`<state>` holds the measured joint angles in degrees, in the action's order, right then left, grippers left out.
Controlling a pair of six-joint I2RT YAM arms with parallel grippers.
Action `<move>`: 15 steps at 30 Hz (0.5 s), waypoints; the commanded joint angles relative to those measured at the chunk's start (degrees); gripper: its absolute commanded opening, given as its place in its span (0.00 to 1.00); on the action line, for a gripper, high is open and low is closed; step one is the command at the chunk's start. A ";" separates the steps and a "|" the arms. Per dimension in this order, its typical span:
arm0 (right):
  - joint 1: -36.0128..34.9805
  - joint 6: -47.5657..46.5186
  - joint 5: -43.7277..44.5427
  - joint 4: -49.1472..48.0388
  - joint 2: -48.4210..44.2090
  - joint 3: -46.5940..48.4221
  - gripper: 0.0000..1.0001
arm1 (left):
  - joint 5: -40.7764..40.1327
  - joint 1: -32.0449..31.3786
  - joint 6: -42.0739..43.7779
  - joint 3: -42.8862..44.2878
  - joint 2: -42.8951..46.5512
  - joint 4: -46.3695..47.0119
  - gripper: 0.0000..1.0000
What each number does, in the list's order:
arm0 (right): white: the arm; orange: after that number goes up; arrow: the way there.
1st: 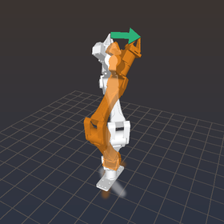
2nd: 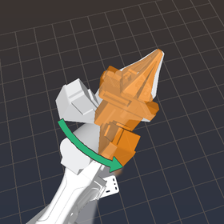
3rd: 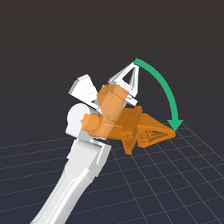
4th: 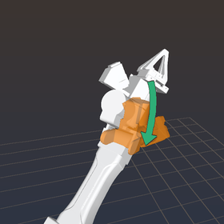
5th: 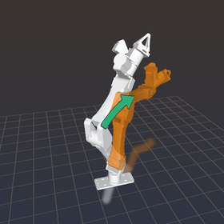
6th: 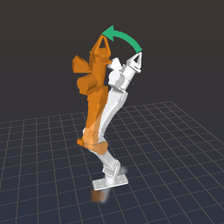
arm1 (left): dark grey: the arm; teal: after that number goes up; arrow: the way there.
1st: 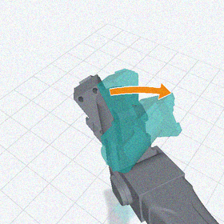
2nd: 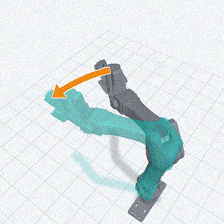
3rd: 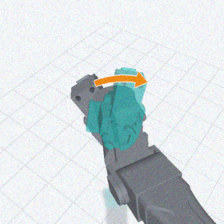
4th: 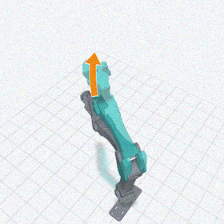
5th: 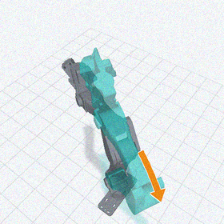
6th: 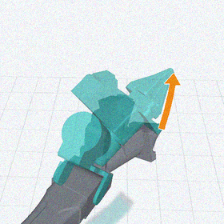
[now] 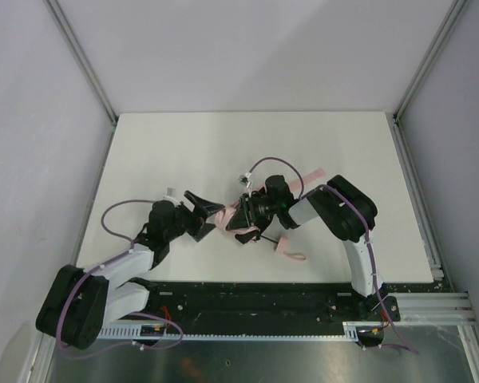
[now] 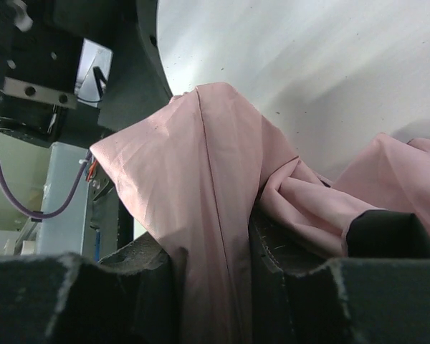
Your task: Put away the umbrella
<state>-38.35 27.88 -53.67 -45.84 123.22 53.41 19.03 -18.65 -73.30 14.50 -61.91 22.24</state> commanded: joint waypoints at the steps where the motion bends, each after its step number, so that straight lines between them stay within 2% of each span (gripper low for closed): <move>1: 0.18 -2.89 0.84 16.72 7.97 -4.82 0.00 | -1.77 -2.61 -7.45 1.64 -3.40 -0.11 0.99; 8: 0.64 -3.71 1.32 17.34 7.05 -4.65 0.00 | -4.48 -4.19 -7.88 4.22 -10.59 0.33 0.99; 15: 0.64 -3.84 1.06 16.99 6.99 -4.54 0.00 | -14.55 -7.16 -4.29 5.13 -14.26 2.38 0.99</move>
<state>-37.80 28.32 -55.46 -45.95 123.00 53.71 11.57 -24.47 -79.92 17.15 -73.67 21.76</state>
